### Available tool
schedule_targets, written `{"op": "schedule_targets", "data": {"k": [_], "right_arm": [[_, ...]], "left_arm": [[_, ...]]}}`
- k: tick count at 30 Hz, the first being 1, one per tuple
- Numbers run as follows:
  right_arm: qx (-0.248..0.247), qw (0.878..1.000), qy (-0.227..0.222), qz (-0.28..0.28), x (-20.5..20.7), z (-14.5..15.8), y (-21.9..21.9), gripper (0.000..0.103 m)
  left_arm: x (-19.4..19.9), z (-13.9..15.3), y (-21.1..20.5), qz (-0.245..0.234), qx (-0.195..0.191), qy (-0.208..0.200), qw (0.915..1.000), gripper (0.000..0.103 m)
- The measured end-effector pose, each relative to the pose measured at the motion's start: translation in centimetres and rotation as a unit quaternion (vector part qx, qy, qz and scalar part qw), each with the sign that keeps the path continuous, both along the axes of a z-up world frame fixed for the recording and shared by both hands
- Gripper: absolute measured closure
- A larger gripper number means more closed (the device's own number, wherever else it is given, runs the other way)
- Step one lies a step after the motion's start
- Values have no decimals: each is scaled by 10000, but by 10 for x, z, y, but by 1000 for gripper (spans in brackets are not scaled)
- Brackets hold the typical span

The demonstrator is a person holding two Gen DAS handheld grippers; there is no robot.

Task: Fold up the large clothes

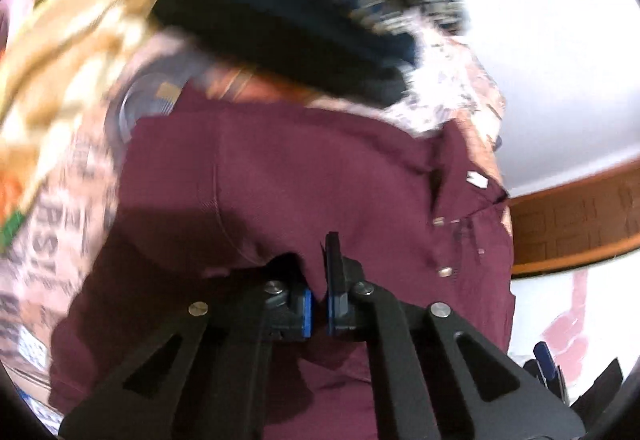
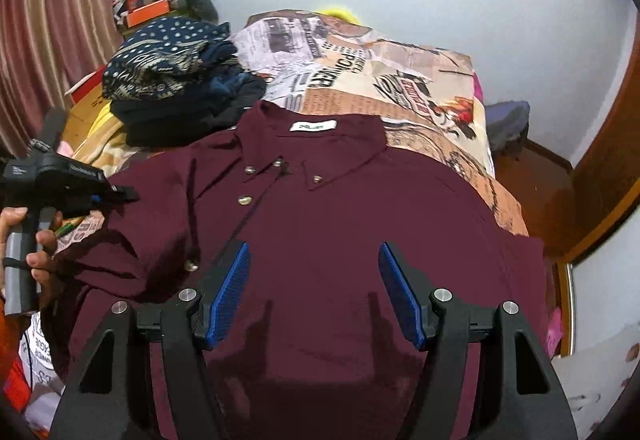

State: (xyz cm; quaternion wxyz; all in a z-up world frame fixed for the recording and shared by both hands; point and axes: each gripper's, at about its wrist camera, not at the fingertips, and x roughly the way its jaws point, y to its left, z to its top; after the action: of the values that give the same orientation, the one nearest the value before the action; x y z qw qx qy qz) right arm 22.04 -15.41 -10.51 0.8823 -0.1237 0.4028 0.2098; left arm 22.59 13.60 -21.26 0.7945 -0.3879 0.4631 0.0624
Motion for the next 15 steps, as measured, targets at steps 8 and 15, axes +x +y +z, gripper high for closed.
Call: {"op": "schedule_targets", "data": {"k": [8, 15], "right_arm": [[126, 9987, 77, -489, 11, -1, -37, 41], [269, 9931, 53, -1141, 18, 7, -83, 41]], "left_arm": [[47, 107, -77, -1040, 765, -1273, 9834, 100], [69, 154, -183, -2428, 893, -1889, 9473, 101]]}}
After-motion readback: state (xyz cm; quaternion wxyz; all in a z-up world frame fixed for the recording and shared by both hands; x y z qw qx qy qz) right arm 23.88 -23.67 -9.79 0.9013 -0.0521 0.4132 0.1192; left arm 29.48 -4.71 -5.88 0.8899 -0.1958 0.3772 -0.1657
